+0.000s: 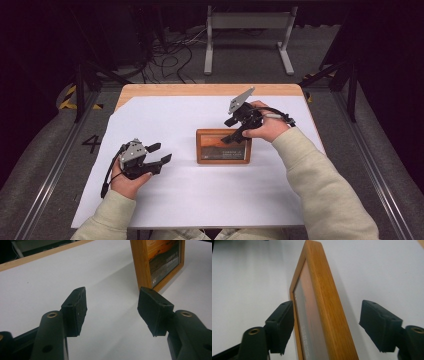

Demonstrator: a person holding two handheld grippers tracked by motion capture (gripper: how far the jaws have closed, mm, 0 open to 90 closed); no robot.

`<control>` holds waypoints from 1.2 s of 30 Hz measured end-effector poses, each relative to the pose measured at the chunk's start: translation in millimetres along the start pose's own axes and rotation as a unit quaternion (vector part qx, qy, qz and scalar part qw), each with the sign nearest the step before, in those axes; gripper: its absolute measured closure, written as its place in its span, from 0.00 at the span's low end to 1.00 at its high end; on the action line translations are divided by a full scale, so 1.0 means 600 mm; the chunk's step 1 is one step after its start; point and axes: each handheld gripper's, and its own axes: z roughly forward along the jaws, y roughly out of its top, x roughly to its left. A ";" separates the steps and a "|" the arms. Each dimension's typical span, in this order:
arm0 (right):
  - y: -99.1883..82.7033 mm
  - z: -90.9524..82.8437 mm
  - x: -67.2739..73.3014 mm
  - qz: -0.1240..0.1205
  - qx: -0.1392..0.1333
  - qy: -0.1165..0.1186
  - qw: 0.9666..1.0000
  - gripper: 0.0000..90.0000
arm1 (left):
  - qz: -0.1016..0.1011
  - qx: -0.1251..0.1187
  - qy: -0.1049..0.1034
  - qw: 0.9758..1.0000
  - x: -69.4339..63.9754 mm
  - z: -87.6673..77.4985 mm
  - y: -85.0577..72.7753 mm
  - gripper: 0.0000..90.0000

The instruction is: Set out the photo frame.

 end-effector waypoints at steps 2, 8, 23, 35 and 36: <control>-0.007 -0.015 0.006 0.015 -0.008 -0.022 1.000 0.26 | -0.002 0.003 0.001 1.000 -0.002 -0.001 0.003 0.45; -0.031 -0.063 0.022 0.038 -0.051 -0.056 0.996 0.22 | -0.007 0.002 -0.016 1.000 -0.014 -0.001 0.009 0.43; -0.109 -0.138 0.067 0.077 -0.117 -0.116 0.983 0.20 | -0.018 -0.003 -0.024 1.000 -0.008 -0.019 0.002 0.36; -0.172 -0.165 0.083 0.111 -0.153 -0.150 0.970 0.20 | -0.020 -0.003 -0.021 1.000 -0.006 -0.023 -0.002 0.34; -0.177 -0.163 0.085 0.113 -0.157 -0.153 0.969 0.20 | -0.020 -0.003 -0.021 1.000 -0.006 -0.023 -0.002 0.34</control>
